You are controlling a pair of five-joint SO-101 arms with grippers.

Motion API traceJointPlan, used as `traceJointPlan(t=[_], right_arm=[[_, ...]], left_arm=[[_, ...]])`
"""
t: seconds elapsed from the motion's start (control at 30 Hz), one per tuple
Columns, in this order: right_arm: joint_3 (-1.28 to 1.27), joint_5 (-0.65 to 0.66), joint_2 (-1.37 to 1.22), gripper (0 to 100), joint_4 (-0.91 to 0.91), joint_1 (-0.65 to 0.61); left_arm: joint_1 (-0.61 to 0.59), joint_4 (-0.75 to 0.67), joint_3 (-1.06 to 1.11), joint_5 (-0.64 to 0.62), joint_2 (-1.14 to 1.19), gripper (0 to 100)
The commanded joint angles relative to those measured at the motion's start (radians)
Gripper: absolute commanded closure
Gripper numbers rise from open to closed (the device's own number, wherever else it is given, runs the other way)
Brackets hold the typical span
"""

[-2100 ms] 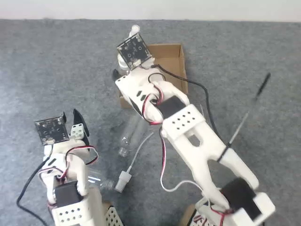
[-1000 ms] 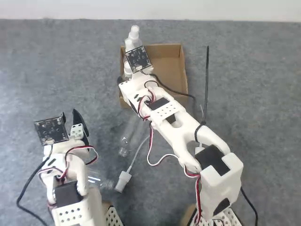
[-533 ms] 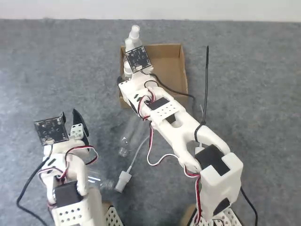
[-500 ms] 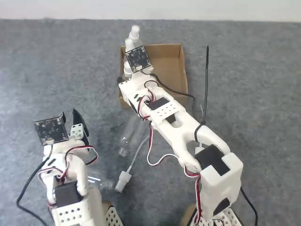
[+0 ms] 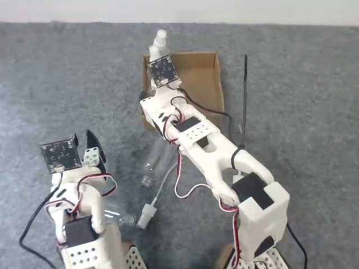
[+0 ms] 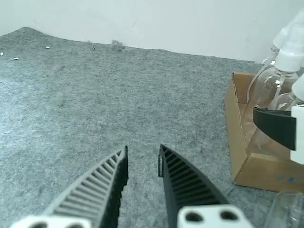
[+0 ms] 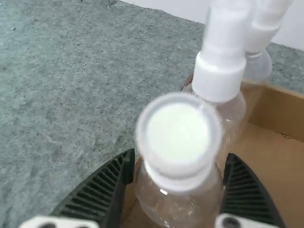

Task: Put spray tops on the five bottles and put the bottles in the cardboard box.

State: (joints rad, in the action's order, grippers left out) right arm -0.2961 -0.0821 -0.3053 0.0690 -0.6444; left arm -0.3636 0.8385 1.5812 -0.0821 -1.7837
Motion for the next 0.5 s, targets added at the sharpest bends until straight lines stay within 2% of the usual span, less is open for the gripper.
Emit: traceJointPlan(t=[0.0, 0.13, 0.47], right_arm=[[0.055, -0.011, 0.008, 71.2, 0.007, -0.005], [0.081, -0.011, 0.01, 63.4, 0.076, -0.018], [0.097, -0.005, 0.047, 63.2, 0.128, -0.013]], left_arm=[[-0.003, -0.029, -0.01, 0.006, -0.012, 90], [-0.003, -0.029, -0.01, 0.006, -0.012, 90], [-0.003, -0.029, -0.01, 0.006, -0.012, 90]])
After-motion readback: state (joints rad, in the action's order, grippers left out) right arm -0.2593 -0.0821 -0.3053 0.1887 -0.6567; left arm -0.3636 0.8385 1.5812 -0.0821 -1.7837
